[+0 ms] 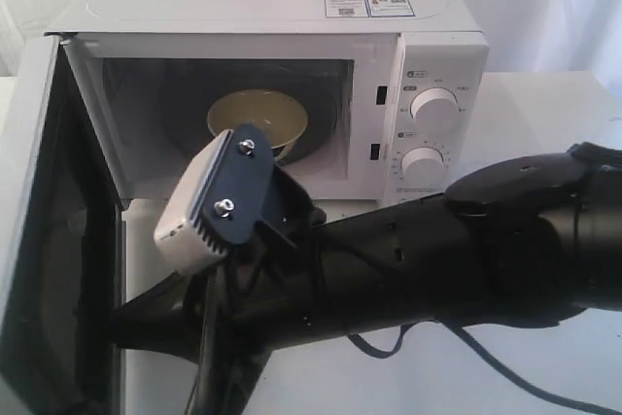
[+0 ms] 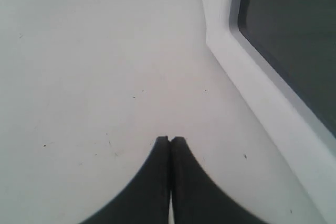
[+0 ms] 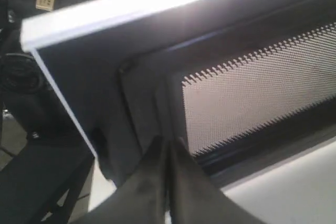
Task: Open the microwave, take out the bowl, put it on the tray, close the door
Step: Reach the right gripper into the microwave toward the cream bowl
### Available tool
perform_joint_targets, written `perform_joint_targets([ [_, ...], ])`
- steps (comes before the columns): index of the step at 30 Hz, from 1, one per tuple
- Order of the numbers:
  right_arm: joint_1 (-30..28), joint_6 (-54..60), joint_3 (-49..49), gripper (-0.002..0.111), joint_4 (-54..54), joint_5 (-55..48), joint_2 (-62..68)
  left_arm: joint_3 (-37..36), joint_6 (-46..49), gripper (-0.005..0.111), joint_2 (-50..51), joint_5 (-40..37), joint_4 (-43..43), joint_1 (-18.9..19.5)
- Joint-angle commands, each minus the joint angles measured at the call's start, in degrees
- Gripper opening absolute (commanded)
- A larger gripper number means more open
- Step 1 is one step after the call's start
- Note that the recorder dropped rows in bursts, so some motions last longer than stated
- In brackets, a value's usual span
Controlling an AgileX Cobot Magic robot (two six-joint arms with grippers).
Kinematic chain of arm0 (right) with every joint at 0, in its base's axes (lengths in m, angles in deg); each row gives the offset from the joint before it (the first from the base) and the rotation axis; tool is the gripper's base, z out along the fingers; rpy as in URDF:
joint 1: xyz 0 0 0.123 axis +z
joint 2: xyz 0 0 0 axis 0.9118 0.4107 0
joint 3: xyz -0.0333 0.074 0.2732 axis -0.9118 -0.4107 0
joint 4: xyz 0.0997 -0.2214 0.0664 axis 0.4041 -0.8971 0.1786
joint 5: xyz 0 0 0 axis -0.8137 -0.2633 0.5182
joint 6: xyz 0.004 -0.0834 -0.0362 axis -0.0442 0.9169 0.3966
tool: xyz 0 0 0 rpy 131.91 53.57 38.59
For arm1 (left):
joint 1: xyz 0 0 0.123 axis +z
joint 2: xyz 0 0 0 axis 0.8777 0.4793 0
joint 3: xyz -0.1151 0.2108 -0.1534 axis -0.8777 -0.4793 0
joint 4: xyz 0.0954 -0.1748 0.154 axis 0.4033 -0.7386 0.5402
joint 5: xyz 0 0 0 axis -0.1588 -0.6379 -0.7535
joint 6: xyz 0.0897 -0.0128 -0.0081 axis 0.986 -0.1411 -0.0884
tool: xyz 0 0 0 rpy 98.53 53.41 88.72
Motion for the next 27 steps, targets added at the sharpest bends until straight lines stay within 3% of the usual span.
perform_joint_targets([
  [1,1.42,-0.1,0.95,0.0,0.06,10.21,0.92,-0.15,-0.04,0.0,-0.24,-0.12,0.0,0.09],
  [8,1.42,0.13,0.95,0.0,-2.15,32.63,0.92,-0.15,-0.04,0.0,-0.24,-0.12,0.0,0.09],
  [13,2.29,8.99,1.08,0.0,-2.96,44.77,0.92,-0.15,-0.04,0.0,-0.24,-0.12,0.0,0.09],
  [17,4.95,12.46,2.14,0.0,-13.52,56.67,2.2,-0.15,-0.04,0.0,-0.24,-0.12,0.0,0.09],
  [22,6.54,12.34,5.17,0.001,-23.55,56.88,6.36,-0.15,-0.04,0.0,-0.24,-0.12,0.0,0.09],
  [27,5.27,12.34,9.93,0.017,-29.51,54.1,12.79,-0.15,-0.04,0.0,-0.24,-0.12,0.0,0.09],
])
